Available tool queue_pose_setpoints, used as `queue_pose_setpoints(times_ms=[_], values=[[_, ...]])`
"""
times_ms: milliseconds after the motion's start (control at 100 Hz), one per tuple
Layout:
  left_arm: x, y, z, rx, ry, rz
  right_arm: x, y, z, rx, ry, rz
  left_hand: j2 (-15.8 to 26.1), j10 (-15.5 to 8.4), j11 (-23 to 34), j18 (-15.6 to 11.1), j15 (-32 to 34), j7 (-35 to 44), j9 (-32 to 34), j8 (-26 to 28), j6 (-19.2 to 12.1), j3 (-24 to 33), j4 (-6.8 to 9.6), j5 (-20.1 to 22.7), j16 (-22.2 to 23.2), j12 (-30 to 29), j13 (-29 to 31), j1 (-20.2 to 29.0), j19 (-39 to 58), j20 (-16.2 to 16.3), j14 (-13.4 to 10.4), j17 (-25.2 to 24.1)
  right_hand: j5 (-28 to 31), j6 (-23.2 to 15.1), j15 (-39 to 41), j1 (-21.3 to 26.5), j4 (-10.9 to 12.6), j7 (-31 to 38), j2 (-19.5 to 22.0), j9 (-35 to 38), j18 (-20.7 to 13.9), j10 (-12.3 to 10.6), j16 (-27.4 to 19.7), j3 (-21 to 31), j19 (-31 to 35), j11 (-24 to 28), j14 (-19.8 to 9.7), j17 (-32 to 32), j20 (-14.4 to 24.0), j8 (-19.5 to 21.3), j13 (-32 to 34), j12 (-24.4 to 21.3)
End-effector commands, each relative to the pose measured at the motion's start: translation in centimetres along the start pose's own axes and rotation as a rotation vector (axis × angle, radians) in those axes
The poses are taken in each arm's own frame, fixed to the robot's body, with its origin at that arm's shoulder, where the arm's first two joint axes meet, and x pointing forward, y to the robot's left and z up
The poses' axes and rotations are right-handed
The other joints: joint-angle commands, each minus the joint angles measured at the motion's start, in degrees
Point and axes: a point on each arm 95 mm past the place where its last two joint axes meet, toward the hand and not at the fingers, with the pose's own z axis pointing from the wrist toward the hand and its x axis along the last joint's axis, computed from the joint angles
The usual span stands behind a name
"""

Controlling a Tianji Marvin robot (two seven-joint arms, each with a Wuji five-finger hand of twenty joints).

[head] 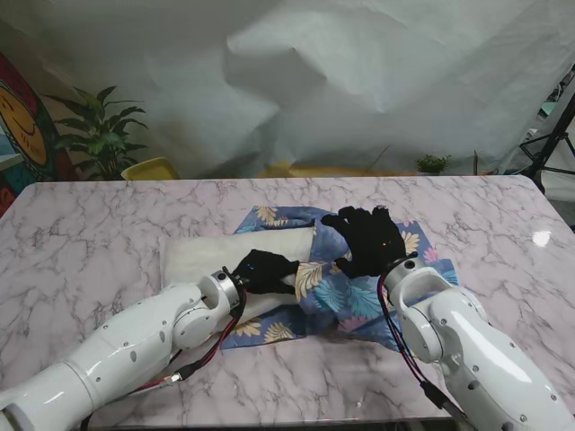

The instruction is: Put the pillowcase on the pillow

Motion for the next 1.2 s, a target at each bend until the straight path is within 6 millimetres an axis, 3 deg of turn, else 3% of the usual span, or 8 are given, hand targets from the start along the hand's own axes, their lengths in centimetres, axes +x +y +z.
queue_pose_setpoints(times_ms=[0,310,470,570,650,760,860,1190], values=[[0.5,0.7,0.0,-0.022,0.012,-0.006,-1.2,-1.2,1.4,0.051,-0.004,-0.004,2.64,-6.13,3.67,-6.89,3.18,2.73,3.19,0.53,-2.57,3.58,3.08,1.95,0.07,0.05,-0.32,3.75,6.26,1.44,2.86,0.23,1.70,-3.00,2.95,2.61,-0.43,3.99,-2.01,2.19,-1.76,-1.18,1.40,4.36,1.01,2.15,-1.98,1.66,1.89,0.93,2.42,0.58],[0.3,0.5,-0.4,0.007,0.009,0.021,-2.1,-4.6,5.7,0.172,0.155,0.011,2.62,-6.29,3.68,-6.90,3.29,2.64,3.11,0.61,-3.12,3.58,3.05,1.93,0.08,0.05,-0.49,3.76,6.29,1.60,2.93,0.17,2.43,-14.65,7.75,6.41,-0.39,12.91,-8.62,3.67,-3.97,-3.40,4.20,11.11,2.44,5.31,-6.81,4.05,3.96,0.02,5.48,2.18],[-0.2,0.2,-0.5,0.011,-0.011,0.030,-1.8,-5.9,6.2,0.198,0.190,0.049,2.68,-6.31,3.69,-6.89,3.35,2.57,3.07,0.67,-3.34,3.60,3.05,1.87,0.06,0.07,-0.48,3.76,6.25,1.65,2.89,0.11,20.52,-28.52,10.17,6.04,-0.60,18.95,-9.80,10.81,-4.62,-7.53,5.47,11.94,2.63,5.41,-8.52,4.55,4.40,3.33,7.84,2.28],[-0.5,0.0,-0.5,0.008,-0.023,0.033,-1.8,-6.3,6.3,0.187,0.191,0.066,2.80,-6.38,3.67,-6.94,3.37,2.56,3.02,0.74,-3.40,3.60,3.05,1.88,0.04,0.07,-0.48,3.73,6.26,1.71,2.86,0.03,34.48,-38.25,11.36,7.51,-11.55,30.41,-14.81,19.46,-5.20,-10.90,6.09,9.51,2.78,4.29,-10.06,5.23,4.88,-5.14,10.52,2.76],[-0.7,-0.1,-0.5,0.006,-0.035,0.033,-1.9,-6.4,6.4,0.178,0.188,0.081,2.74,-6.36,3.69,-6.99,3.38,2.57,3.06,0.81,-3.39,3.58,3.04,1.91,0.03,0.08,-0.48,3.75,6.27,1.75,2.86,0.04,43.32,-38.50,11.31,5.84,-12.17,28.15,-15.35,25.29,-5.14,-11.96,5.96,8.92,3.05,2.83,-10.19,5.76,5.05,2.07,12.81,2.39],[-1.0,-0.3,-0.5,0.003,-0.049,0.032,-2.0,-6.7,6.3,0.138,0.161,0.118,2.86,-6.40,3.67,-7.04,3.37,2.51,2.99,0.87,-3.37,3.58,3.02,1.84,0.01,0.08,-0.51,3.71,6.25,1.78,2.81,0.05,37.42,-38.49,10.97,5.68,-11.98,33.56,-13.10,33.76,-3.76,-13.34,6.54,9.41,4.16,3.67,-8.84,9.06,5.45,4.61,22.02,4.65],[-1.2,-0.4,-0.5,0.000,-0.055,0.032,-2.1,-6.9,6.5,0.046,0.117,0.171,2.81,-6.38,3.68,-7.06,3.37,2.51,2.99,0.97,-3.27,3.57,3.01,1.79,-0.01,0.09,-0.51,3.76,6.24,1.81,2.80,0.05,29.54,-34.74,15.40,11.67,-10.67,43.45,-8.82,56.44,-1.48,-18.06,12.55,11.28,7.97,0.64,-12.13,16.18,6.68,6.37,40.68,9.08],[-0.6,-0.3,-0.3,0.024,-0.017,0.026,-0.8,-4.7,7.9,-0.267,0.012,0.297,2.85,-4.88,3.80,-7.06,3.24,2.46,2.64,1.18,-3.52,3.55,2.98,1.74,-0.13,0.13,-0.72,3.87,6.20,1.91,2.81,0.06,26.59,-25.24,39.42,19.44,-9.32,49.90,-7.45,54.31,-1.39,-11.34,26.01,8.93,18.57,13.38,-13.85,36.51,8.54,4.62,51.12,13.29]])
